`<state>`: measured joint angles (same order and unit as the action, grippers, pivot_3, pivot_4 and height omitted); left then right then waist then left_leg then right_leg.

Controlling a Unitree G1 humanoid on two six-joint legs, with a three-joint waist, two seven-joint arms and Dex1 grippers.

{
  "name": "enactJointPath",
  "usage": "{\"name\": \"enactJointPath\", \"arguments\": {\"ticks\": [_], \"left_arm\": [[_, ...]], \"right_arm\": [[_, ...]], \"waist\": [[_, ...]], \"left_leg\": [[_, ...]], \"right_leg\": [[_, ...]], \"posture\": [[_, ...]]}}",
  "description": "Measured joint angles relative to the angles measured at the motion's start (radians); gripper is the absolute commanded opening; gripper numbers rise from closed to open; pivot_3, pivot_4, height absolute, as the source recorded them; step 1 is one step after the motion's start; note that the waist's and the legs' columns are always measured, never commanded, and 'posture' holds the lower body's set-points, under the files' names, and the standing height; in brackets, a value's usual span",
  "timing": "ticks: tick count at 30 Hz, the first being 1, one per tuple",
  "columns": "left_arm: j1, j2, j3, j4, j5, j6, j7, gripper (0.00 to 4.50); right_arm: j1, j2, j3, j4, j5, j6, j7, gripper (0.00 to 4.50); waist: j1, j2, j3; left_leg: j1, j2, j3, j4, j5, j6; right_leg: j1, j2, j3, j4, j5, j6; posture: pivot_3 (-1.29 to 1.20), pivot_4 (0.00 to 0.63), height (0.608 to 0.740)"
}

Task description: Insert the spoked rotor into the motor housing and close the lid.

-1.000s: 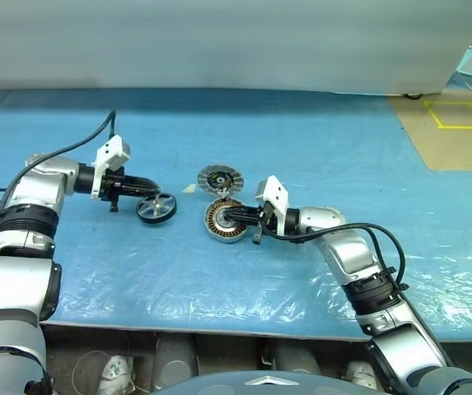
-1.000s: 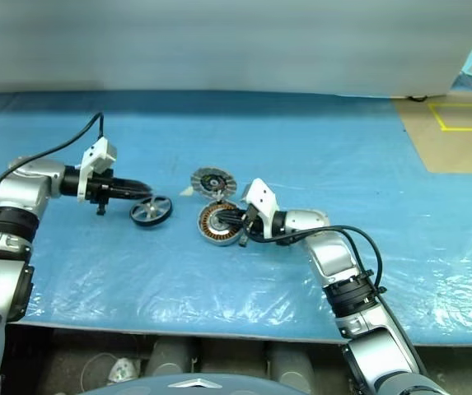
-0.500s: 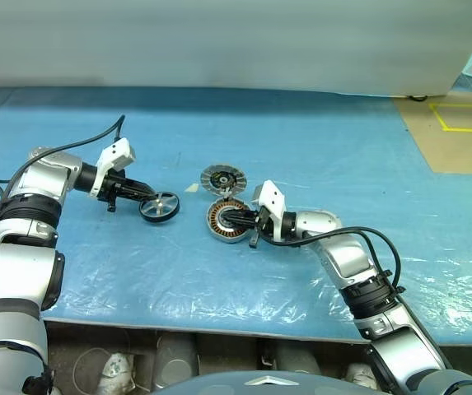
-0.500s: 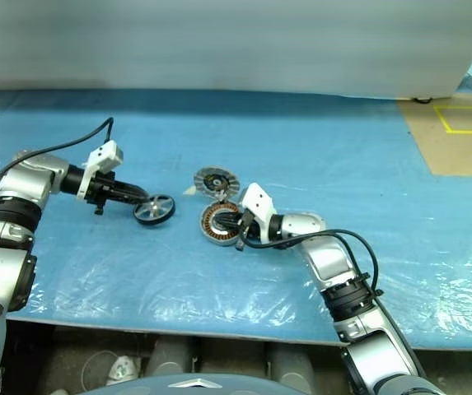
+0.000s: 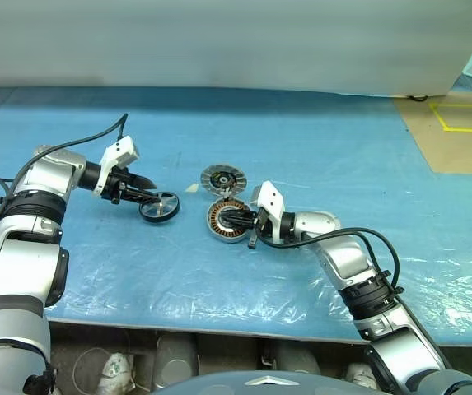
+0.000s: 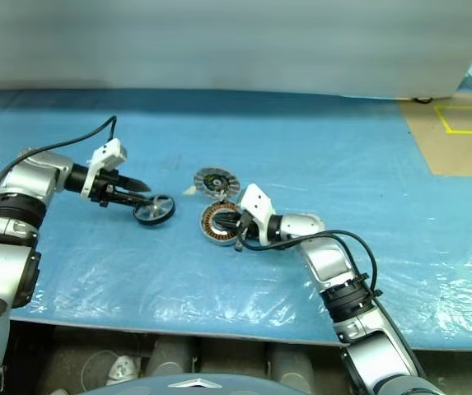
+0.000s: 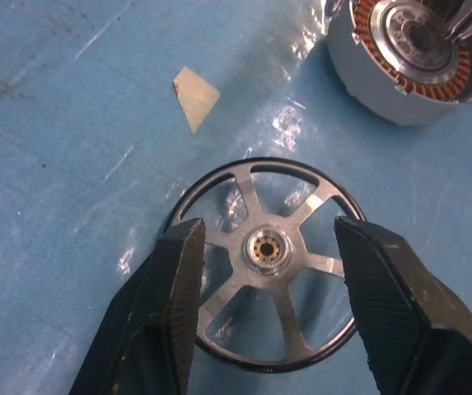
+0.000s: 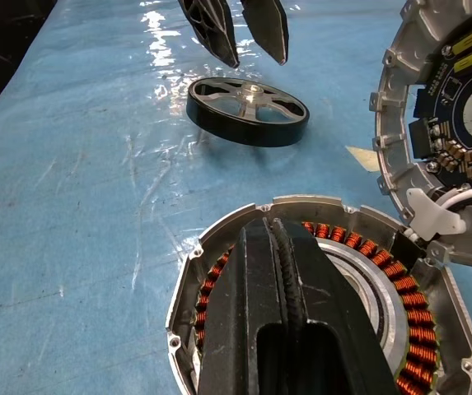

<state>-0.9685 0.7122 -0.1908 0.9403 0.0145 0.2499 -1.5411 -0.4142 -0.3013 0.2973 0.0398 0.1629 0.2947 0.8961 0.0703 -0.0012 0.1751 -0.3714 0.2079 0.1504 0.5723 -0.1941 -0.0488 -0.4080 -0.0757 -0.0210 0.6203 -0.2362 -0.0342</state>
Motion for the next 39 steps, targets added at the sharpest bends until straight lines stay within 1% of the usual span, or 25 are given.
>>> {"name": "enactJointPath", "arguments": {"ticks": [7,15,26,32,34,36,37,39], "left_arm": [[0.0,-0.003,-0.013,0.0,0.022,0.023,0.005,2.64],[0.0,-0.046,-0.013,0.001,0.028,0.037,0.044,2.64],[0.003,-0.043,-0.018,0.019,0.053,0.015,0.062,2.64],[0.016,-0.038,-0.028,0.0,0.054,0.025,0.048,2.64],[0.024,-0.035,-0.03,-0.016,0.054,0.04,0.032,2.26],[0.026,-0.03,-0.034,-0.032,0.053,0.057,0.012,1.79],[0.029,-0.029,-0.037,-0.035,0.054,0.067,0.007,1.41],[0.032,-0.028,-0.039,-0.043,0.053,0.079,-0.011,0.8]], "right_arm": [[0.009,0.001,0.001,0.0,-0.006,-0.005,-0.005,0.0],[0.017,0.001,0.001,0.0,-0.006,-0.005,-0.008,0.0],[0.021,0.002,0.001,0.0,-0.006,-0.005,-0.018,0.0],[0.021,0.012,0.001,0.0,-0.006,-0.005,-0.023,0.0],[0.021,0.013,0.001,0.0,-0.006,-0.005,-0.026,0.0],[0.021,0.013,0.001,0.0,-0.006,-0.005,-0.027,0.0],[0.021,0.013,0.001,0.0,-0.006,-0.006,-0.027,0.0],[0.021,0.013,-0.001,0.0,-0.006,-0.008,-0.029,0.0]], "waist": [[0.0,0.0,0.0],[0.0,0.0,0.0],[0.0,0.0,0.0],[-0.001,0.0,0.0],[-0.001,0.0,0.0],[-0.001,0.0,0.0],[-0.002,0.001,0.0],[-0.002,0.001,-0.001]], "left_leg": [[0.0,0.0,0.0,0.0,0.0,0.0],[0.0,0.0,0.0,0.0,0.0,0.0],[0.001,0.0,0.0,0.0,0.0,0.0],[0.002,0.0,0.0,-0.001,0.0,0.0],[0.002,0.0,0.0,-0.001,0.0,0.0],[0.003,0.0,0.0,-0.001,0.0,0.0],[0.004,0.0,0.0,-0.001,0.0,0.0],[0.004,0.0,0.0,-0.001,0.0,0.0]], "right_leg": [[0.0,0.0,0.0,0.0,0.0,0.0],[0.0,0.0,0.0,0.0,0.0,0.0],[0.001,0.0,0.0,0.0,0.0,0.0],[0.001,0.0,0.0,0.0,0.0,0.0],[0.002,0.0,0.0,0.0,0.0,0.0],[0.002,0.0,0.0,0.0,0.0,0.0],[0.002,0.0,0.001,0.0,0.0,0.0],[0.003,0.0,0.001,0.0,0.0,0.0]], "posture": [[0.0,0.15,0.74],[0.0,0.15,0.74],[0.0,0.15,0.74],[0.0,0.15,0.74],[0.0,0.15,0.74],[0.0,0.15,0.74],[0.0,0.15,0.74],[0.0,0.15,0.74]]}}
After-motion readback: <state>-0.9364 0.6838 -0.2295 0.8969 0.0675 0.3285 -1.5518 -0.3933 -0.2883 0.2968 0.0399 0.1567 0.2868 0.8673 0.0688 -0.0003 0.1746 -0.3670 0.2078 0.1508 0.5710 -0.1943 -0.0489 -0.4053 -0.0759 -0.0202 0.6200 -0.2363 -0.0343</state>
